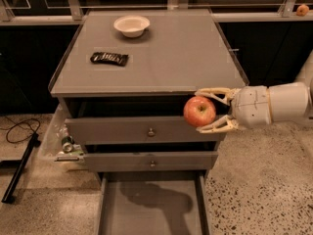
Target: Pick apple from bottom drawer and place on counter
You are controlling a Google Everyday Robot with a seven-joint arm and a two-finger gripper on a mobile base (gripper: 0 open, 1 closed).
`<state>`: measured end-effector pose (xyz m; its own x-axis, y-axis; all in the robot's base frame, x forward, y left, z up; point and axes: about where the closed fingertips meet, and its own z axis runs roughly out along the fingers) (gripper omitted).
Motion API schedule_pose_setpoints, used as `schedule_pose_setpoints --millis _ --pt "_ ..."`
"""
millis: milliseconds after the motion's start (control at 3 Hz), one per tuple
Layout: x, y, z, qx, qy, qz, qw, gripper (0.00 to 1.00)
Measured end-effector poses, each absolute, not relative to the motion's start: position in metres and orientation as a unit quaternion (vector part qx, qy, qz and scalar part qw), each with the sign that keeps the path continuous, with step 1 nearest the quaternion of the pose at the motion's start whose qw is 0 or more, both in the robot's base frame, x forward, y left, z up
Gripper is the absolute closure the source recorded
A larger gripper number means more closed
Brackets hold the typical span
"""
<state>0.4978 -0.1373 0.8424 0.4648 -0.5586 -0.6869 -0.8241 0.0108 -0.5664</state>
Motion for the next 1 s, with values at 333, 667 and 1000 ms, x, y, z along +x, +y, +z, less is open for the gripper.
schedule_pose_setpoints --millis 333,667,1000 --pt "0.4979 -0.1373 0.8424 -0.691 0.500 0.132 0.505 1.00" --pt "0.4999 -0.1338 0.8393 -0.688 0.506 0.142 0.500 1.00" --pt "0.5056 -0.1341 0.8354 -0.661 0.534 0.206 0.485 1.00"
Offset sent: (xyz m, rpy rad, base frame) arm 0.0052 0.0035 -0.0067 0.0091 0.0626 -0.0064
